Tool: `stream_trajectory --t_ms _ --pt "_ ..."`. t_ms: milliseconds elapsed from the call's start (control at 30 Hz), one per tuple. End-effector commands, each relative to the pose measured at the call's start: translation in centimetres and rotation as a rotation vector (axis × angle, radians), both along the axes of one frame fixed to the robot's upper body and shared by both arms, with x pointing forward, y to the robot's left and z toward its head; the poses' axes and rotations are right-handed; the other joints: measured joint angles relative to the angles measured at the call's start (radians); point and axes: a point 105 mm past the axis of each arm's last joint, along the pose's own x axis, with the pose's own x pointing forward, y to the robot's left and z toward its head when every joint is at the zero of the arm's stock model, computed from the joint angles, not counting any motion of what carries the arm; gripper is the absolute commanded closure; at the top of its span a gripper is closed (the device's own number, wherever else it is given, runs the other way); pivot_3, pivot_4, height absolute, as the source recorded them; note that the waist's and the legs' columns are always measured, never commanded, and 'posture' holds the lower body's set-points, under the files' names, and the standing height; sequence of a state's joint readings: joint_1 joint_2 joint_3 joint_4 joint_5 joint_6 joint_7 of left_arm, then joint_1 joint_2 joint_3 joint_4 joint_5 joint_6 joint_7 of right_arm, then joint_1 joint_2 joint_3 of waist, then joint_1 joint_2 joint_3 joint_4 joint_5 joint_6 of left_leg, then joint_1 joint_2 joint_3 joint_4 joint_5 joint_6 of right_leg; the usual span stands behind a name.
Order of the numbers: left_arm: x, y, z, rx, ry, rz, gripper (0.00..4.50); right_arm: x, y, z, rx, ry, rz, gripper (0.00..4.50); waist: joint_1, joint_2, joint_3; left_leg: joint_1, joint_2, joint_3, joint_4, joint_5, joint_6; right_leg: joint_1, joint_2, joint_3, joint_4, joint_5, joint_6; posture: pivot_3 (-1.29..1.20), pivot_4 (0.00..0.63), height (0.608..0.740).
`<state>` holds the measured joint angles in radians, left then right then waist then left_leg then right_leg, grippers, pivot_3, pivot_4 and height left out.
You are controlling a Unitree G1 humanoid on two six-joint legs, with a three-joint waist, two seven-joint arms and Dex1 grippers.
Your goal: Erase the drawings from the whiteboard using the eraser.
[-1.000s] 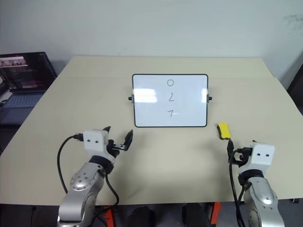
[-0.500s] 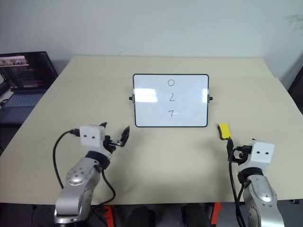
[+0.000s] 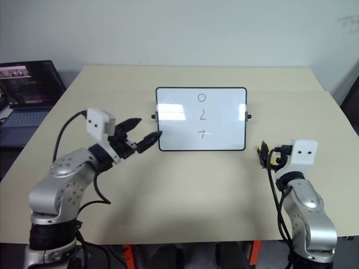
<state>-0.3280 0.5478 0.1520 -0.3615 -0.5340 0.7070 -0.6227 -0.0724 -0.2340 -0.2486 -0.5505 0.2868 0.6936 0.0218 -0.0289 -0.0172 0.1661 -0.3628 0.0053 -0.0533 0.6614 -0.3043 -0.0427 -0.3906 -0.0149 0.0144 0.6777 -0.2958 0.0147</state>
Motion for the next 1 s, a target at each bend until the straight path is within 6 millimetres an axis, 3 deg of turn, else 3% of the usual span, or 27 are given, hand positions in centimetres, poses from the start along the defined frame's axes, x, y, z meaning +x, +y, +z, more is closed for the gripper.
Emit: stream_trajectory --t_ms 33,300,600,800,1000 --pt "-1.3 -1.3 1.1 0.028 -0.008 -0.128 0.00 0.4 0.8 -0.6 -0.045 0.069 0.052 0.01 0.000 0.000 0.000 0.000 0.000 0.000 0.000 0.000 0.000 0.000 0.000 0.000 0.000 0.000 0.000 0.00 0.150 0.740" --pt "-1.0 -1.6 1.3 0.088 -0.025 -0.168 0.00 0.8 1.2 -2.7 -0.092 0.225 0.111 0.01 0.000 0.000 0.001 0.000 0.000 0.000 0.000 0.000 0.000 0.000 0.000 0.000 0.001 0.000 0.000 0.00 0.150 0.740" --pt "-2.7 -2.9 1.1 0.063 0.018 -0.304 0.00 2.0 0.8 -2.7 -0.094 0.228 0.093 0.01 -0.001 0.000 0.001 0.000 0.000 0.000 0.000 0.000 0.000 -0.001 0.000 0.000 0.001 0.000 0.000 0.00 0.150 0.740" --pt "-5.2 -4.0 -0.1 0.079 0.122 -0.467 0.00 2.8 0.8 -2.9 -0.082 0.237 0.080 0.01 -0.001 0.001 0.002 0.000 0.000 0.000 0.000 0.000 0.000 -0.001 0.000 0.000 0.000 0.000 0.000 0.00 0.150 0.740" --pt "-4.9 -3.4 -0.3 0.121 0.124 -0.462 0.00 3.4 0.7 -3.4 -0.053 0.245 0.069 0.01 -0.001 0.000 0.002 0.000 0.000 0.000 0.000 0.000 0.000 -0.001 0.000 0.000 0.001 0.000 0.000 0.00 0.150 0.740"
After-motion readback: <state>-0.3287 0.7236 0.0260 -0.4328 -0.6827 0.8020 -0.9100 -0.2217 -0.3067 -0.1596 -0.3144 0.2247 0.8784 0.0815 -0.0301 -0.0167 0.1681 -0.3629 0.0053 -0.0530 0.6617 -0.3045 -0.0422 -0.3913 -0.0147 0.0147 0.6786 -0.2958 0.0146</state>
